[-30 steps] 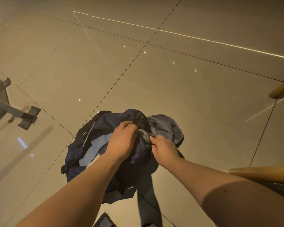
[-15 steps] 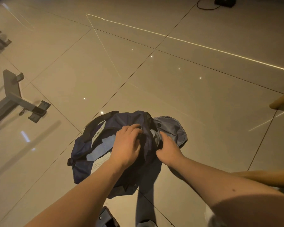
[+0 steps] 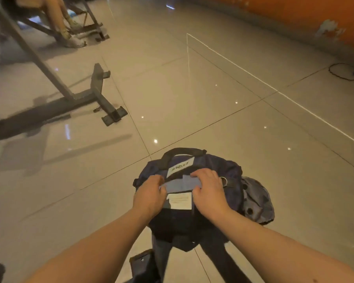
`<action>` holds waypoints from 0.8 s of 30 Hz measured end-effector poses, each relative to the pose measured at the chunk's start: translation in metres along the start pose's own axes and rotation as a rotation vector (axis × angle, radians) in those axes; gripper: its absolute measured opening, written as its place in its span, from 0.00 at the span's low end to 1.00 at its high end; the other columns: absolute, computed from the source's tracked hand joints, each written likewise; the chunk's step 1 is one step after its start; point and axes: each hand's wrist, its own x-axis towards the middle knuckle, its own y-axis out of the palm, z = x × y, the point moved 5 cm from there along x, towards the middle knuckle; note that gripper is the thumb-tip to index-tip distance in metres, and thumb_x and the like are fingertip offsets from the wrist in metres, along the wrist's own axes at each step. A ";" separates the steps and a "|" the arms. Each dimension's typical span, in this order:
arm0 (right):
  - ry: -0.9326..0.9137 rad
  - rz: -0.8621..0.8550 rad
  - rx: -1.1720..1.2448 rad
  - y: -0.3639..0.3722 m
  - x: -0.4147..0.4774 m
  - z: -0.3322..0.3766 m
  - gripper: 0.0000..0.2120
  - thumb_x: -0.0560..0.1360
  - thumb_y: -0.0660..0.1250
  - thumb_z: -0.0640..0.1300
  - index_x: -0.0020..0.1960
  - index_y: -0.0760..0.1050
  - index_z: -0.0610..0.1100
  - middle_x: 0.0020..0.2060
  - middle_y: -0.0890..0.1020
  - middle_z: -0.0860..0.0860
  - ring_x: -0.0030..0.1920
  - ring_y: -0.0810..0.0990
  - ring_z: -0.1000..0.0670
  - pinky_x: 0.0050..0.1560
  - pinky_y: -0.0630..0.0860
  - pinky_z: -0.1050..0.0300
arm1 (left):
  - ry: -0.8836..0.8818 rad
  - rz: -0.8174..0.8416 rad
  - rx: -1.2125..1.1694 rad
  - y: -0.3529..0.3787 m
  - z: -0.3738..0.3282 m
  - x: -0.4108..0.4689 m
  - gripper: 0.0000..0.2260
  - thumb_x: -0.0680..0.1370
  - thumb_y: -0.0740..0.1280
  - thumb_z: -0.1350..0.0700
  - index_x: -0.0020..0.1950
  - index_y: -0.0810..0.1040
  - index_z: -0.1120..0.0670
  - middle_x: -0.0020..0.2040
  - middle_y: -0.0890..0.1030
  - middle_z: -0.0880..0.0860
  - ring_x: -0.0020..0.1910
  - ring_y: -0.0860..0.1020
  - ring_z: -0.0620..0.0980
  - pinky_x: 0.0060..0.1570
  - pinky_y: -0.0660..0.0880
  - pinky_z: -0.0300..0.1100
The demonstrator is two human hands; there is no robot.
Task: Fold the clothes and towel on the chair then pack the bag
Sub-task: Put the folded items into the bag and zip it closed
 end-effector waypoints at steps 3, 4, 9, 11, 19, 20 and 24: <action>-0.038 0.143 -0.046 0.051 0.021 0.038 0.19 0.78 0.62 0.36 0.67 0.76 0.48 0.61 0.77 0.49 0.63 0.72 0.48 0.66 0.68 0.56 | -0.184 -0.072 -0.028 -0.014 0.057 0.019 0.05 0.84 0.59 0.52 0.54 0.74 0.49 0.49 0.77 0.48 0.47 0.77 0.51 0.45 0.71 0.44; -0.040 0.187 -0.060 0.068 0.028 0.047 0.19 0.79 0.62 0.36 0.68 0.75 0.48 0.63 0.77 0.49 0.64 0.73 0.48 0.66 0.69 0.55 | -0.250 -0.083 -0.045 -0.016 0.077 0.026 0.06 0.85 0.59 0.52 0.54 0.74 0.50 0.49 0.78 0.49 0.46 0.76 0.52 0.44 0.71 0.44; -0.114 0.320 -0.331 0.140 0.051 0.070 0.14 0.81 0.65 0.46 0.66 0.75 0.48 0.61 0.78 0.48 0.61 0.76 0.45 0.62 0.76 0.49 | -0.385 -0.004 -0.108 0.004 0.142 0.052 0.11 0.83 0.60 0.47 0.58 0.75 0.53 0.56 0.81 0.55 0.54 0.79 0.58 0.53 0.78 0.49; -0.123 0.340 -0.443 0.161 0.055 0.067 0.12 0.81 0.66 0.49 0.62 0.75 0.47 0.57 0.80 0.47 0.58 0.77 0.45 0.59 0.76 0.50 | -0.393 0.035 -0.143 0.019 0.151 0.058 0.16 0.83 0.61 0.45 0.64 0.74 0.54 0.61 0.80 0.55 0.59 0.79 0.58 0.56 0.77 0.50; -0.064 0.324 -0.548 0.199 0.065 0.059 0.12 0.79 0.68 0.43 0.61 0.74 0.47 0.57 0.80 0.47 0.57 0.77 0.45 0.56 0.75 0.52 | -0.432 0.073 -0.570 0.050 0.166 0.077 0.16 0.79 0.70 0.56 0.66 0.75 0.59 0.50 0.82 0.55 0.54 0.80 0.58 0.51 0.74 0.44; -0.041 0.326 -0.521 0.199 0.066 0.058 0.11 0.79 0.67 0.41 0.61 0.75 0.46 0.56 0.80 0.47 0.56 0.78 0.45 0.55 0.76 0.52 | -0.421 0.048 -0.552 0.047 0.166 0.078 0.08 0.79 0.69 0.58 0.57 0.78 0.58 0.45 0.81 0.54 0.50 0.80 0.58 0.47 0.73 0.44; -0.034 0.232 -0.377 0.189 0.072 0.067 0.07 0.80 0.63 0.42 0.56 0.77 0.45 0.52 0.79 0.47 0.50 0.79 0.44 0.49 0.78 0.49 | -0.350 -0.060 -0.671 0.031 0.161 0.077 0.12 0.81 0.65 0.59 0.37 0.73 0.57 0.35 0.75 0.54 0.37 0.71 0.54 0.36 0.66 0.45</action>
